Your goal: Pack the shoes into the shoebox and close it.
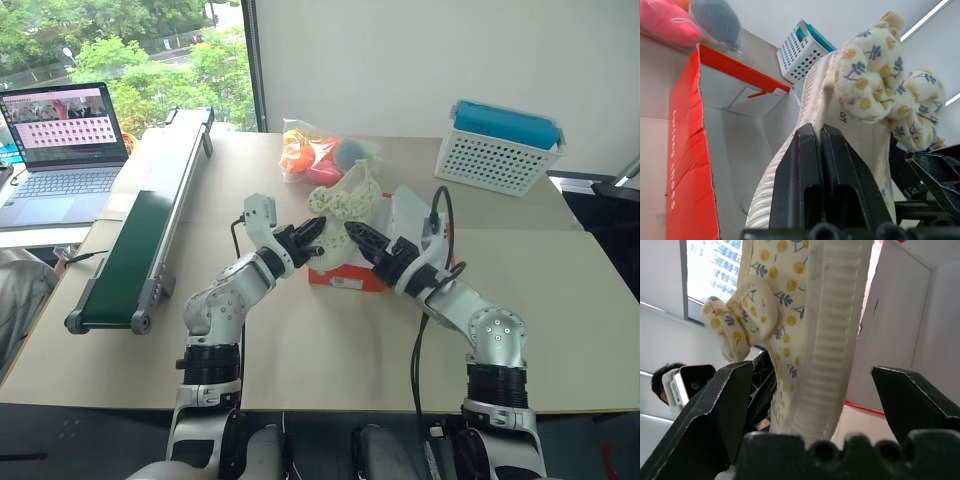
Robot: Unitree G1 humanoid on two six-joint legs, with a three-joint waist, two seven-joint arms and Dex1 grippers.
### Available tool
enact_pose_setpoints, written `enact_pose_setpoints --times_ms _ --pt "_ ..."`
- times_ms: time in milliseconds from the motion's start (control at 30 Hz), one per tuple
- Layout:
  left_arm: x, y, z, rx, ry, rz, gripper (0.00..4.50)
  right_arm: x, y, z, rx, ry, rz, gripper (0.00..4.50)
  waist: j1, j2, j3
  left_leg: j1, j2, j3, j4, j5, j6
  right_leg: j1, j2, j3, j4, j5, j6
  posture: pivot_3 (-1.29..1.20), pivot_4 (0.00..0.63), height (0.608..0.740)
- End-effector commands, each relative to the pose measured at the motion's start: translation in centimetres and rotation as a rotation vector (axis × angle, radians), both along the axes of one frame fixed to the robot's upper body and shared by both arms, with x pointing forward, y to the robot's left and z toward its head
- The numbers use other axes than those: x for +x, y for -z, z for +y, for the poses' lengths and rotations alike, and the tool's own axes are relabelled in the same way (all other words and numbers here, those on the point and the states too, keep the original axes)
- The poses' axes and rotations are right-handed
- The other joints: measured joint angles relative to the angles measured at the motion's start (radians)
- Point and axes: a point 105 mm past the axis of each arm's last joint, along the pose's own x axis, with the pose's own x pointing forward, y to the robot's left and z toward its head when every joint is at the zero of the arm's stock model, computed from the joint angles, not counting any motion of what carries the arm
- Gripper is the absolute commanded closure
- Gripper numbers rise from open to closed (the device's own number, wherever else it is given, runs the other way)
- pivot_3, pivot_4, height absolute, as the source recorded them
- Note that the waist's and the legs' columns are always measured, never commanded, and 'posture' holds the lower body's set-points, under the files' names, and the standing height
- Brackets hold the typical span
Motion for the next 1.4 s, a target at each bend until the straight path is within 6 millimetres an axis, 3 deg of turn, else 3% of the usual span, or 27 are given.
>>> enact_pose_setpoints --times_ms 33,67,167,433,500,800,1000,1100,1200,1400 --pt "-0.8 -2.2 -1.0 -0.027 0.049 -0.083 4.50 0.3 -1.4 0.0 0.047 0.000 -0.042 0.04 0.000 0.000 0.000 0.000 0.000 0.000 0.000 0.000 0.000 0.000 0.000 0.000 0.000 0.000 0.000 0.00 0.150 0.705" --pt "-0.8 -2.2 -1.0 -0.026 0.047 -0.082 4.50 0.3 -1.4 0.0 0.052 0.003 -0.041 0.04 0.000 0.000 0.000 0.000 0.000 0.000 0.000 0.000 0.000 0.000 0.000 0.000 0.000 0.000 0.000 0.00 0.150 0.705" --pt "-0.8 -2.1 -0.8 -0.024 0.042 -0.081 4.50 0.4 -1.4 -0.2 0.064 0.019 -0.034 0.74 0.000 0.000 0.000 0.000 0.000 0.000 0.000 0.000 0.000 0.000 0.000 0.000 0.000 0.000 0.000 0.00 0.150 0.705" --pt "-0.5 -1.6 -0.4 0.008 0.021 -0.082 4.50 0.9 -1.6 -1.8 0.036 0.083 -0.037 3.43 0.001 0.000 0.000 0.000 0.000 0.000 0.000 0.000 0.000 0.000 0.000 0.000 0.000 0.000 0.000 0.00 0.150 0.705" --pt "-0.6 -1.6 -0.4 0.010 0.023 -0.083 4.50 0.9 -1.7 -2.1 0.030 0.095 -0.040 3.76 0.000 0.000 0.000 0.000 0.000 0.000 0.000 0.000 0.000 0.000 0.000 0.000 0.000 0.000 0.000 0.00 0.150 0.705" --pt "-0.9 -1.0 -1.0 0.166 0.014 -0.163 4.50 1.0 -3.1 -2.0 -0.016 0.142 -0.063 3.76 0.000 0.000 0.000 0.000 0.000 0.000 0.000 0.000 0.000 0.000 0.000 0.000 0.000 0.000 0.000 0.00 0.150 0.705" --pt "-1.4 -1.3 -1.2 0.284 0.024 -0.277 2.58 1.9 -4.8 -3.6 -0.081 0.274 -0.080 3.78 0.002 0.000 0.000 0.000 0.000 0.000 0.000 0.000 0.000 0.000 0.000 0.000 0.000 0.000 0.000 0.00 0.150 0.705" --pt "-1.5 -1.6 -0.9 0.285 0.031 -0.301 2.58 2.4 -5.5 -4.6 -0.090 0.313 -0.075 3.78 0.001 0.000 0.000 0.000 0.000 0.000 0.000 0.000 0.000 0.000 0.000 0.000 0.000 0.000 0.000 0.00 0.150 0.705" --pt "-2.2 -2.2 0.2 0.360 0.080 -0.387 2.58 2.8 -5.1 -4.9 -0.256 0.271 -0.023 3.78 0.000 0.001 0.001 -0.001 0.000 0.001 0.000 0.000 0.000 -0.001 0.000 0.000 0.000 0.000 0.000 0.00 0.150 0.705" --pt "-4.0 -2.5 2.4 0.541 0.317 -0.523 2.58 4.3 -2.1 -5.9 -0.506 0.140 0.194 3.78 -0.005 0.002 0.001 0.001 0.002 0.003 -0.001 0.000 0.000 -0.001 0.002 0.001 0.000 0.000 -0.001 0.00 0.150 0.705"
